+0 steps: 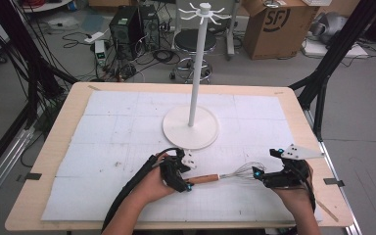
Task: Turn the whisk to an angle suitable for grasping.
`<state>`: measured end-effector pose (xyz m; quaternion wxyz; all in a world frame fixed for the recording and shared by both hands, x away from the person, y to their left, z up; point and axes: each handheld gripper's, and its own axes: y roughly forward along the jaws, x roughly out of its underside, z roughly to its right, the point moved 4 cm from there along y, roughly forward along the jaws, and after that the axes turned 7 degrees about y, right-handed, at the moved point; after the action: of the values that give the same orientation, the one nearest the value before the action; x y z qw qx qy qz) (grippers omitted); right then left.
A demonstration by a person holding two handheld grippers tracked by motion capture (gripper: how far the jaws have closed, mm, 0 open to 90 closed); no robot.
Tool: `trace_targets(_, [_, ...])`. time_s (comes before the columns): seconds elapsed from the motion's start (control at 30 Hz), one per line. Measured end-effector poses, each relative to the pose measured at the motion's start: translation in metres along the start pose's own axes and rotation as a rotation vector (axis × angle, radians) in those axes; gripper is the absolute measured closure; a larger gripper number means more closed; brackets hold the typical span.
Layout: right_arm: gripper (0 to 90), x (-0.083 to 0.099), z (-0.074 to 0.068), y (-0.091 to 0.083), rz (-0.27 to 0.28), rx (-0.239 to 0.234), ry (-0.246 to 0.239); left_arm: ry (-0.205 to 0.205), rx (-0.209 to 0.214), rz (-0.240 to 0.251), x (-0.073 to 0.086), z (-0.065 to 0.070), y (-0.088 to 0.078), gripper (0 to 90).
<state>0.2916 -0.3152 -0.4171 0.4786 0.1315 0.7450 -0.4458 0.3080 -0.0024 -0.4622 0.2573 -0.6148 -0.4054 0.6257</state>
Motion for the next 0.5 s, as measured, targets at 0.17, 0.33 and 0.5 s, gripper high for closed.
trace_targets(0.17, [3.5, 0.0, -0.002, 0.002, -0.004, -0.001, -0.003, -0.035, -0.017, 0.015, 0.009, -0.007, -0.004, 41.9])
trace_targets(0.33, [3.5, 0.0, -0.001, 0.002, -0.006, 0.0, -0.004, -0.071, -0.034, 0.02, 0.014, -0.015, -0.006, 40.3])
trace_targets(0.5, [3.6, 0.0, 0.0, 0.0, -0.001, 0.0, 0.001, -0.113, -0.055, 0.034, 0.017, -0.024, -0.007, 39.9])
